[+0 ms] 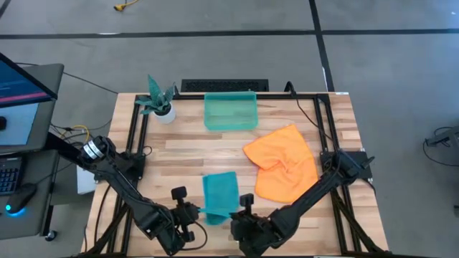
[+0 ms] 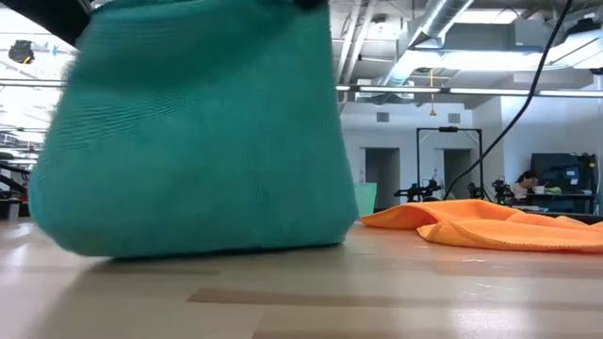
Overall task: Roll microfiber towels into tight, uniform cylinder then place into a basket
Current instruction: Roll the blue microfiber cloth
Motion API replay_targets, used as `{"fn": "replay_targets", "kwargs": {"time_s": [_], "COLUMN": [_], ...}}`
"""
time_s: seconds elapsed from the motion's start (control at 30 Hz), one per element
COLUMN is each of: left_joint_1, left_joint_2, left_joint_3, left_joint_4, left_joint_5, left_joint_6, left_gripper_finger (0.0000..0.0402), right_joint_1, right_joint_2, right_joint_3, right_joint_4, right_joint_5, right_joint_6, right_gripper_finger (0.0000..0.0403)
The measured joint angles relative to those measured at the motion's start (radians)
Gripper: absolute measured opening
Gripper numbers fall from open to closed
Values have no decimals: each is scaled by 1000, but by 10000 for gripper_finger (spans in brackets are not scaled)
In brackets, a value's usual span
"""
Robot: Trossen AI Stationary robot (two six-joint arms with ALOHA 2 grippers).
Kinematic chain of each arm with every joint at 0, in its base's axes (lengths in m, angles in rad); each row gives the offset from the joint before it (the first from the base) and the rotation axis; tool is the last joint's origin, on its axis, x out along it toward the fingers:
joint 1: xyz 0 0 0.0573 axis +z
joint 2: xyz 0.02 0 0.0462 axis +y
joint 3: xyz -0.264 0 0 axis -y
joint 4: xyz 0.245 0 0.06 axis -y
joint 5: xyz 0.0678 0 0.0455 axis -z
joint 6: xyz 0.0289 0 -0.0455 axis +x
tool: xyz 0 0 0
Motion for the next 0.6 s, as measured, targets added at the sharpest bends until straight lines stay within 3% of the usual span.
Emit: {"fn": "replay_targets", "kwargs": {"time_s": [0.37,0.6], "left_joint_1": [34,38], "left_joint_2": [0,0], "left_joint_3": [0,0], "left_joint_4": [6,-88], "left_joint_5": [71,29], "left_joint_6": [13,20], "left_gripper_finger": [101,111], "right_joint_1": [9,9], "right_joint_2": [1,1], "right_joint_3": [-12,-12], "right_joint_4": [-4,-36], "right_joint_5": [0,0], "right_joint_6": [27,46], "right_gripper_finger": [5,5]}}
